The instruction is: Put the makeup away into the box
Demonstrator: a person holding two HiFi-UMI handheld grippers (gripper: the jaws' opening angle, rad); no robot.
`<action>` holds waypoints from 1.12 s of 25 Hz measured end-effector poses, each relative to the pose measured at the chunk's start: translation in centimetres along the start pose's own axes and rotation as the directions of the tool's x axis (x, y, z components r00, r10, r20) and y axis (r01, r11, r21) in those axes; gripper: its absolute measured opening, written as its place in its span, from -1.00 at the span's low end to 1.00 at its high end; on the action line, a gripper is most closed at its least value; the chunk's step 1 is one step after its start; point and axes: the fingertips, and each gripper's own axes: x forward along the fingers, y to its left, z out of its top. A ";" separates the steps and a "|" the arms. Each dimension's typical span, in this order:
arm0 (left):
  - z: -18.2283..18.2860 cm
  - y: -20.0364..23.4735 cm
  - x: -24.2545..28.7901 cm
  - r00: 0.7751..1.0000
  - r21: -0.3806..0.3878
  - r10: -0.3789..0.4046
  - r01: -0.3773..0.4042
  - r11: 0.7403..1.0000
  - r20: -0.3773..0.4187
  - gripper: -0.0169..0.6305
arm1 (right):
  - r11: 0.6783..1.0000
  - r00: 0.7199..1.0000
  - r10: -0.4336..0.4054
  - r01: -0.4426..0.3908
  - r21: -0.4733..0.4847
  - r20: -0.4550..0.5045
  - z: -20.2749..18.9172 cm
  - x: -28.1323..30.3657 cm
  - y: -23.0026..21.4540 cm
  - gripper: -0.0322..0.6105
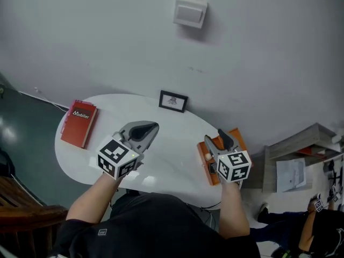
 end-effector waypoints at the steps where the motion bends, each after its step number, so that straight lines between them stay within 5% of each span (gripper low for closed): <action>1: 0.1 1.2 -1.0 1.000 -0.002 0.007 -0.007 1.000 0.005 -0.90 | 1.000 1.000 -0.001 0.001 0.001 0.018 1.2 0.8 1.0 -0.14; 7: 0.3 8.9 -7.1 0.998 0.003 0.057 -0.057 0.998 0.024 -0.90 | 0.996 0.980 0.005 -0.021 0.082 0.199 9.5 5.7 8.2 -0.58; 13: 1.4 14.0 -10.3 0.992 -0.020 0.090 -0.088 0.996 0.089 -0.90 | 0.994 0.921 -0.005 -0.036 0.100 0.390 16.0 7.3 14.4 -0.76; 20: 2.4 15.9 -12.0 0.975 -0.035 0.182 -0.179 0.983 0.126 -0.90 | 0.989 0.904 0.079 -0.123 0.081 0.420 16.9 6.2 17.3 -0.79; 28: 2.3 13.5 -10.0 0.980 -0.053 0.160 -0.154 0.987 0.121 -0.90 | 0.994 0.912 0.082 -0.102 0.030 0.401 15.5 4.3 16.0 -0.79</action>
